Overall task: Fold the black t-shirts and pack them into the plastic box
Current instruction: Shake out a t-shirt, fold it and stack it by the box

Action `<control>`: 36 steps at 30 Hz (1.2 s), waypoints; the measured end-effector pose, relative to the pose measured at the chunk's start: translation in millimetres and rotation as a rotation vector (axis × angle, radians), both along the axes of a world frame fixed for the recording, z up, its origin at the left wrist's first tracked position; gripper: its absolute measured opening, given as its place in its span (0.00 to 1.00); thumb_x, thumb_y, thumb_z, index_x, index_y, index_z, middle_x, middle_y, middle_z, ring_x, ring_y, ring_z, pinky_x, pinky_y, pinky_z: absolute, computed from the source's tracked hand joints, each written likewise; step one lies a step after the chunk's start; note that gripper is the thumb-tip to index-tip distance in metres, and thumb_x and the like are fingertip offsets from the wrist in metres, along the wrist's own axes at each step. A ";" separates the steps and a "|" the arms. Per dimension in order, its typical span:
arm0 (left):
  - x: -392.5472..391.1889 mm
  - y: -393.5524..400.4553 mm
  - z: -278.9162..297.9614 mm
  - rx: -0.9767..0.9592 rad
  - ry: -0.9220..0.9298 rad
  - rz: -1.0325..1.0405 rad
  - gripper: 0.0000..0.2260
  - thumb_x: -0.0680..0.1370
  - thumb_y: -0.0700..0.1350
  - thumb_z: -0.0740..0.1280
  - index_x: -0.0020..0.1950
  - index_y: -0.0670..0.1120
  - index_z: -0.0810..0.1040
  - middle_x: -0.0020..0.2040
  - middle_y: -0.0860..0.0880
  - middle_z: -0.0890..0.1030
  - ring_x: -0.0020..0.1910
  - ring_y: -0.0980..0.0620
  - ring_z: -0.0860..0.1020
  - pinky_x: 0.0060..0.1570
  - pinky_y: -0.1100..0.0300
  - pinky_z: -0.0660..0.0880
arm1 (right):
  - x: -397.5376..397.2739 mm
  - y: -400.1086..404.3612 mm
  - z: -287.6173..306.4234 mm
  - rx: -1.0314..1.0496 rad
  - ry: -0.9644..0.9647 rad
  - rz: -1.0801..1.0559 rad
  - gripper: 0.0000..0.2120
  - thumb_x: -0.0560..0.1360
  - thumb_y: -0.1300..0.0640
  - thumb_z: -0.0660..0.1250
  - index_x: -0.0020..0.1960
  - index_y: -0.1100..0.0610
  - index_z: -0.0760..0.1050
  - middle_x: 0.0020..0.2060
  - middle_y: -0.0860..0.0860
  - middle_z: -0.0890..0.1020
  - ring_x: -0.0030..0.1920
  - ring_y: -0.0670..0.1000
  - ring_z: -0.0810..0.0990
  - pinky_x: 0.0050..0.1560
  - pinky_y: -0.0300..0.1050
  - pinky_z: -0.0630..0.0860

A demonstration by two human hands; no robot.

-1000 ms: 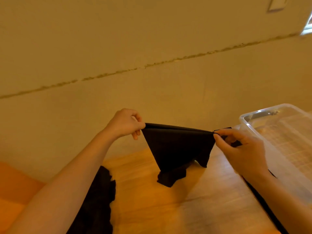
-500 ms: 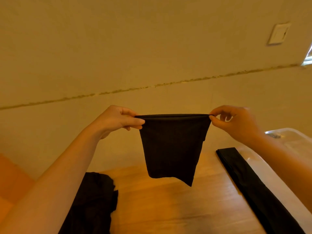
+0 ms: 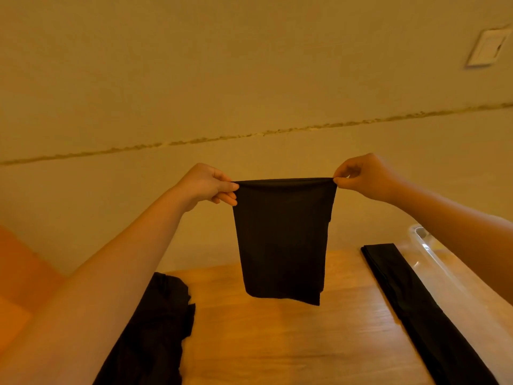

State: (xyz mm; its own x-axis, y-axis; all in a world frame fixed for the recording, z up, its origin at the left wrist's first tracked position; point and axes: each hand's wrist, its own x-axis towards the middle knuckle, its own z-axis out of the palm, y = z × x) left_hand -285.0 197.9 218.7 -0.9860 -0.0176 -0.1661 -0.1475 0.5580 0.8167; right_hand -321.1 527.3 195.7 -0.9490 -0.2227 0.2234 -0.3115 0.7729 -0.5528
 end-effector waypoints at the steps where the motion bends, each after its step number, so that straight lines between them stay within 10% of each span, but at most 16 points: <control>1: -6.3 2.1 -1.6 0.011 0.006 0.014 0.06 0.76 0.41 0.71 0.49 0.40 0.80 0.40 0.45 0.85 0.37 0.54 0.84 0.35 0.66 0.74 | -7.5 -1.1 -1.1 0.016 0.007 -0.018 0.02 0.75 0.56 0.70 0.46 0.53 0.81 0.40 0.47 0.80 0.39 0.42 0.75 0.37 0.35 0.69; 12: 1.1 17.6 -28.3 0.105 0.270 0.184 0.03 0.75 0.40 0.72 0.46 0.46 0.80 0.39 0.50 0.84 0.37 0.54 0.84 0.31 0.64 0.73 | 0.0 3.1 -15.2 0.061 0.248 -0.071 0.07 0.76 0.55 0.68 0.51 0.54 0.82 0.40 0.50 0.80 0.37 0.48 0.74 0.41 0.44 0.70; 18: 71.9 28.1 -138.5 0.106 0.204 0.231 0.04 0.74 0.41 0.73 0.47 0.48 0.83 0.40 0.50 0.84 0.35 0.53 0.84 0.34 0.66 0.75 | 70.6 16.7 -115.5 0.119 0.360 0.055 0.07 0.69 0.63 0.75 0.47 0.57 0.84 0.38 0.46 0.79 0.36 0.46 0.74 0.34 0.32 0.67; 21: 119.2 34.0 -209.2 0.007 0.093 0.194 0.08 0.74 0.43 0.72 0.53 0.46 0.83 0.44 0.50 0.84 0.40 0.56 0.83 0.46 0.62 0.79 | 103.7 27.4 -184.5 0.163 0.290 0.133 0.08 0.67 0.64 0.77 0.45 0.56 0.84 0.39 0.48 0.84 0.38 0.49 0.80 0.37 0.45 0.78; 25: 188.6 51.2 -279.1 -0.077 -0.010 0.193 0.10 0.76 0.44 0.70 0.57 0.48 0.82 0.51 0.51 0.84 0.49 0.58 0.81 0.51 0.65 0.77 | 152.6 41.6 -253.0 0.262 0.253 0.259 0.11 0.75 0.52 0.62 0.45 0.53 0.83 0.40 0.46 0.84 0.40 0.45 0.79 0.41 0.39 0.72; 29: 239.0 64.8 -312.9 -0.237 0.069 0.176 0.09 0.76 0.42 0.70 0.56 0.47 0.83 0.51 0.56 0.79 0.51 0.58 0.78 0.46 0.76 0.68 | 188.3 53.9 -280.7 0.341 0.258 0.300 0.16 0.76 0.50 0.58 0.46 0.53 0.83 0.42 0.46 0.84 0.40 0.47 0.79 0.40 0.43 0.74; 36: 291.7 70.6 -334.8 -0.460 0.328 0.050 0.10 0.66 0.37 0.79 0.45 0.45 0.85 0.42 0.51 0.78 0.43 0.59 0.71 0.33 0.62 0.75 | 243.3 77.3 -300.0 0.428 0.287 0.401 0.15 0.75 0.51 0.58 0.49 0.53 0.83 0.46 0.46 0.84 0.41 0.49 0.79 0.40 0.45 0.75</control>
State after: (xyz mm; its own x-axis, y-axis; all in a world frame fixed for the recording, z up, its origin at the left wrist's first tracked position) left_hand 6.8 268.5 -116.2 -0.9808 -0.0637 0.1842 0.0373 0.8662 0.4983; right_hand -77.8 604.6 -104.2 -0.6895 -0.6727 0.2684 -0.7110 0.6994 -0.0735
